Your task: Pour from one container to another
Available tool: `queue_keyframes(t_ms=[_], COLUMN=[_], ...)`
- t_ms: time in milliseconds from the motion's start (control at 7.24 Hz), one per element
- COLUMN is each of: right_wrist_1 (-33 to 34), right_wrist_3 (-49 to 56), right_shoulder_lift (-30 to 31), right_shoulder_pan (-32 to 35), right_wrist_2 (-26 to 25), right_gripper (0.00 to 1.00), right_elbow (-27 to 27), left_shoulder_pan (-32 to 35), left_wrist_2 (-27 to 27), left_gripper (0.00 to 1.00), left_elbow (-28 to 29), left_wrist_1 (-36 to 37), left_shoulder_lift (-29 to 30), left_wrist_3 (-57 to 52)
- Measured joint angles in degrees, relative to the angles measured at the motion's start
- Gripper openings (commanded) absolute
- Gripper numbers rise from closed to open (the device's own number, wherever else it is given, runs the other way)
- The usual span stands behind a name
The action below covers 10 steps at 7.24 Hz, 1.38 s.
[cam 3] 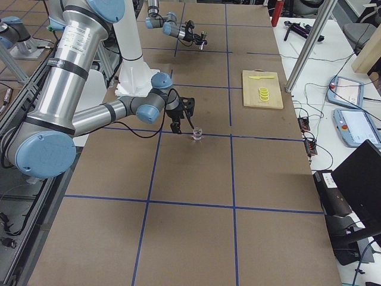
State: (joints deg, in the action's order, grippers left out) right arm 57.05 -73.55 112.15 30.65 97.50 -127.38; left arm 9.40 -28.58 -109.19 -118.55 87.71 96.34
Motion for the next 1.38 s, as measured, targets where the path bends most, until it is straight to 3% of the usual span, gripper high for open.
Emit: queue_keyframes(t_ms=[276, 553, 967, 1382], right_wrist_1=[0.0, -0.2, -1.1, -9.7], right_wrist_3=[-4.4, -5.6, -5.9, -5.3], right_shoulder_lift=[0.1, 0.5, 0.3, -0.1], right_shoulder_pan=[-10.3, -16.6, -17.9, -18.2], right_wrist_2=[-13.9, -26.5, -35.4, -41.5], right_gripper=[1.00, 1.00, 1.00, 1.00], right_elbow=[0.0, 0.1, 1.0, 6.3], left_shoulder_pan=[1.6, 2.3, 2.2, 2.4], left_wrist_2=[-0.1, -0.3, -5.1, -5.6], left_gripper=[0.00, 0.00, 0.00, 0.00], left_elbow=[-1.2, -0.8, -0.1, 1.8], left_wrist_1=[-10.8, -21.7, -30.9, -33.4], left_shoulder_lift=[-0.1, -0.3, 0.2, 2.0], left_wrist_3=[-11.0, -21.8, -27.3, -34.8])
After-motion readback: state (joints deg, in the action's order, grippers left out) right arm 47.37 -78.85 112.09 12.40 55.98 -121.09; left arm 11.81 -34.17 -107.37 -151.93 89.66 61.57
